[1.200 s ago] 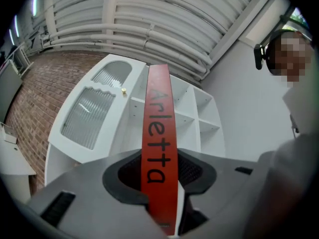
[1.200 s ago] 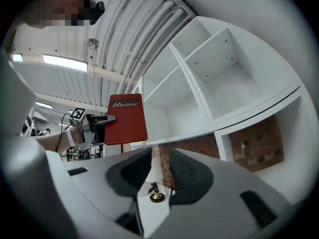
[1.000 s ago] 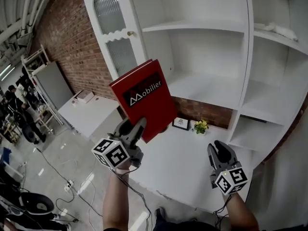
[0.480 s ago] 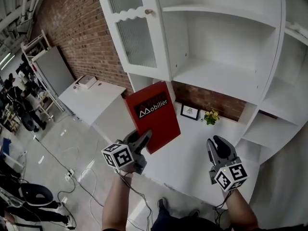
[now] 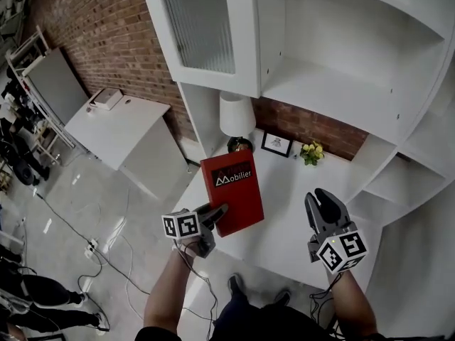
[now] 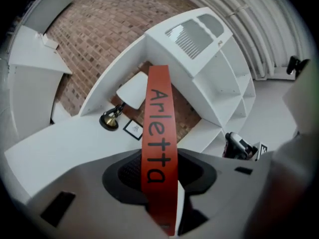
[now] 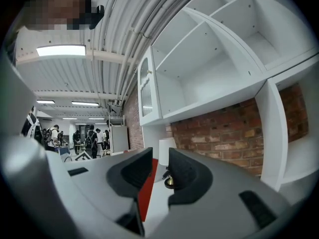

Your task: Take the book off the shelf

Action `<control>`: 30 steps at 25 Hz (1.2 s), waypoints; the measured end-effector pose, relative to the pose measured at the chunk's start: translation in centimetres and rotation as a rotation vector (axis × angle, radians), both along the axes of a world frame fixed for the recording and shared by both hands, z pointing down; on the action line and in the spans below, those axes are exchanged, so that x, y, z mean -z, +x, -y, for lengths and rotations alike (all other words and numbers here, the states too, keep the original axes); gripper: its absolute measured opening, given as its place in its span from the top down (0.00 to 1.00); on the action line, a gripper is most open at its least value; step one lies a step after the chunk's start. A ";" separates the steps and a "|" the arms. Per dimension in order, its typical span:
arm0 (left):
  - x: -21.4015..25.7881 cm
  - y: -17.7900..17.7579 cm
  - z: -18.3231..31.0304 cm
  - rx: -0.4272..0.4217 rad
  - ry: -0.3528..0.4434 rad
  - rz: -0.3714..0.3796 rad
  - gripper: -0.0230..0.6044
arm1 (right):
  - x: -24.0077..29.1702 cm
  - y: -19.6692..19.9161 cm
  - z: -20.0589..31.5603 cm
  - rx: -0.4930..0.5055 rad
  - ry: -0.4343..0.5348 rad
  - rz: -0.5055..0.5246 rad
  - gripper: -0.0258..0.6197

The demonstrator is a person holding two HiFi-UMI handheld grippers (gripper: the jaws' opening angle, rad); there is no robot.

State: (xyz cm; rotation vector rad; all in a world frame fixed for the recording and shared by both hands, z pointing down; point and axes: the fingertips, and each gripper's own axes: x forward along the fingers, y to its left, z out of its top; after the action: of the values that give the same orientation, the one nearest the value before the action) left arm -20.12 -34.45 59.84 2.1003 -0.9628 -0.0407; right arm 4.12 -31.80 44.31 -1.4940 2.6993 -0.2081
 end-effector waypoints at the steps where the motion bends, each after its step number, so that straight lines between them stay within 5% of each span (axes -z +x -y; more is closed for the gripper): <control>1: -1.8 0.0 0.0 -0.023 -0.043 0.003 0.72 | -0.4 -0.2 0.1 -0.008 -0.012 -0.003 0.81; 5: -8.5 -0.6 0.2 -0.089 -0.209 -0.001 0.72 | -2.1 -1.2 0.8 -0.036 -0.059 -0.030 0.81; 11: -15.3 -0.7 1.0 -0.164 -0.426 -0.129 0.71 | -3.4 -2.2 2.1 -0.075 -0.099 -0.090 0.81; 21: -19.1 0.7 1.5 -0.262 -0.558 -0.193 0.70 | -5.6 -2.2 2.5 -0.187 -0.141 -0.097 0.84; 25: -20.5 0.6 1.6 -0.287 -0.569 -0.066 0.70 | -6.3 -3.0 2.6 -0.202 -0.153 -0.089 0.85; 30: -20.8 -0.2 1.1 -0.338 -0.491 0.252 0.54 | -6.7 -4.3 2.9 -0.198 -0.167 -0.109 0.85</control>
State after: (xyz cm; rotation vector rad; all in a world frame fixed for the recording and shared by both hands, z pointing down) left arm -20.35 -35.51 80.67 1.7991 -0.6594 0.5860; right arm -0.13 -34.72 51.03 -1.8581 2.6473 -0.3612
